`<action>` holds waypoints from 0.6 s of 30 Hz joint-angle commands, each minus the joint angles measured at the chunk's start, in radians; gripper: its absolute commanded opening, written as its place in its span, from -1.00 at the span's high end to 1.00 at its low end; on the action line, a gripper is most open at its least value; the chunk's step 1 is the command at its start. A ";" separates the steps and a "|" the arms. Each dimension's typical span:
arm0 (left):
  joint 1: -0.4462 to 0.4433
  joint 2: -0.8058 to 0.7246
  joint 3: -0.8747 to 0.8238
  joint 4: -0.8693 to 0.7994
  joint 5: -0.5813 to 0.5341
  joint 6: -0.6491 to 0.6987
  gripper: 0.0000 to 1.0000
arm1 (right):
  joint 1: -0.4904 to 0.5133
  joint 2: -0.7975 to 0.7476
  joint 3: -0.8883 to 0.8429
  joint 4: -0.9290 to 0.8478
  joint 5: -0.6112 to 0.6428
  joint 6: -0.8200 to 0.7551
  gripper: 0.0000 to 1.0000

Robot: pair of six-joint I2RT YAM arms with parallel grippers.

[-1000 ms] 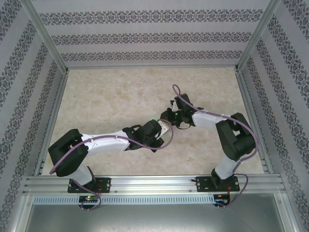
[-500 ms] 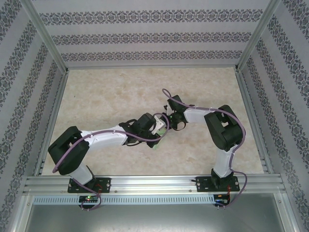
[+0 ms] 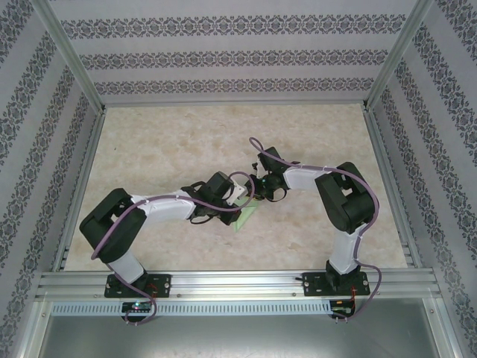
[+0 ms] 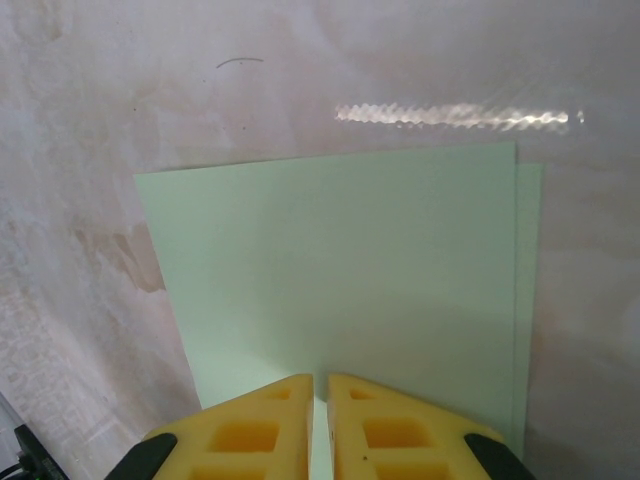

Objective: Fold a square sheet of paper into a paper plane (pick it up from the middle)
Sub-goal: Third fold the triangle at the center of the table.

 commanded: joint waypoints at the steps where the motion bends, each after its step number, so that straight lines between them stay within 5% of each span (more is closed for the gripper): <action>1: 0.017 0.023 0.013 0.039 0.030 0.007 1.00 | 0.018 0.020 0.010 -0.026 0.017 -0.011 0.74; 18: 0.032 0.001 -0.014 0.047 -0.013 -0.011 1.00 | 0.018 0.013 -0.006 -0.010 0.033 0.013 0.73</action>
